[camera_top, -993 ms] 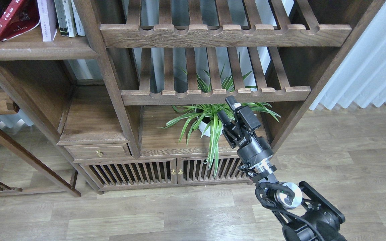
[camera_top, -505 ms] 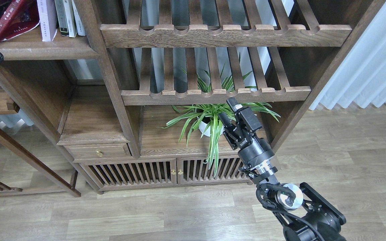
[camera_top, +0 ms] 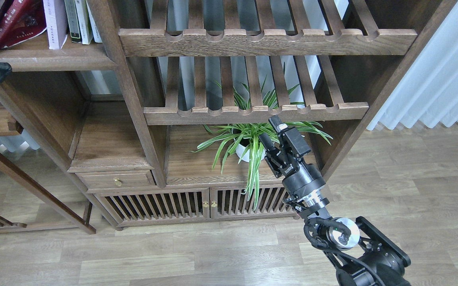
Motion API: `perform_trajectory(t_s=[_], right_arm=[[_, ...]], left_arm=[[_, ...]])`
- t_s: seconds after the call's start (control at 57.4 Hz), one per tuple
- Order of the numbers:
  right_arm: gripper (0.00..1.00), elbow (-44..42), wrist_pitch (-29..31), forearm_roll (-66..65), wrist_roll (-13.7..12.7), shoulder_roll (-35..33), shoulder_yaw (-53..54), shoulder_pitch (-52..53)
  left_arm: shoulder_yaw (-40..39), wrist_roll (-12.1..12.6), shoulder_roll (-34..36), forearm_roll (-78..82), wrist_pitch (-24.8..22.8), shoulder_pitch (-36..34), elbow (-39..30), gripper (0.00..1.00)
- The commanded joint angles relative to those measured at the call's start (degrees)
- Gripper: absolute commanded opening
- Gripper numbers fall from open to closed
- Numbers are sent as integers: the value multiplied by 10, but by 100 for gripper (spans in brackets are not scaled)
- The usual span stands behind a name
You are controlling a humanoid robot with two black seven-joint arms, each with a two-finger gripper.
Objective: Organize books on shelf
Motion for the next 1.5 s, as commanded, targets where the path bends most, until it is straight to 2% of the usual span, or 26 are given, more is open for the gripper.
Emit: perform_trajectory(t_s=[0.0, 0.087, 0.139, 0.209, 0.383, 0.488, 0.505, 0.732, 0.889, 1.115, 1.481], right_arm=[[85, -1, 0, 0, 0, 0, 0, 3], [85, -1, 0, 0, 0, -1, 1, 5], [85, -1, 0, 0, 0, -2, 1, 6], [85, -2, 0, 0, 0, -1, 1, 7], [85, -2, 0, -1, 0, -1, 0, 9], [85, -2, 0, -1, 0, -1, 0, 13], [85, -2, 0, -1, -1, -3, 0, 14], [87, -2, 0, -2, -2, 1, -2, 21], [87, -1, 0, -2, -3, 2, -3, 28], [93, -1, 0, 0, -2, 11, -6, 28], [98, 2, 0, 1, -2, 32, -6, 49]], left_arm=[[-7, 0, 3, -47, 1, 4, -48, 51], [-14, 0, 7, -79, 0, 19, -82, 54], [-29, 0, 7, -100, 0, 36, -114, 61], [-51, 0, 8, -106, 0, 56, -146, 65], [-108, 0, 8, -107, -7, 135, -242, 76], [-138, 0, 9, -107, -35, 184, -300, 83], [-155, 0, 9, -107, -56, 211, -325, 86], [-195, 0, -17, -108, -151, 304, -371, 96], [-213, 0, -80, -108, -166, 348, -406, 99], [-200, 0, -214, -108, -197, 361, -416, 99], [-56, 0, -259, -108, -199, 394, -414, 100]])
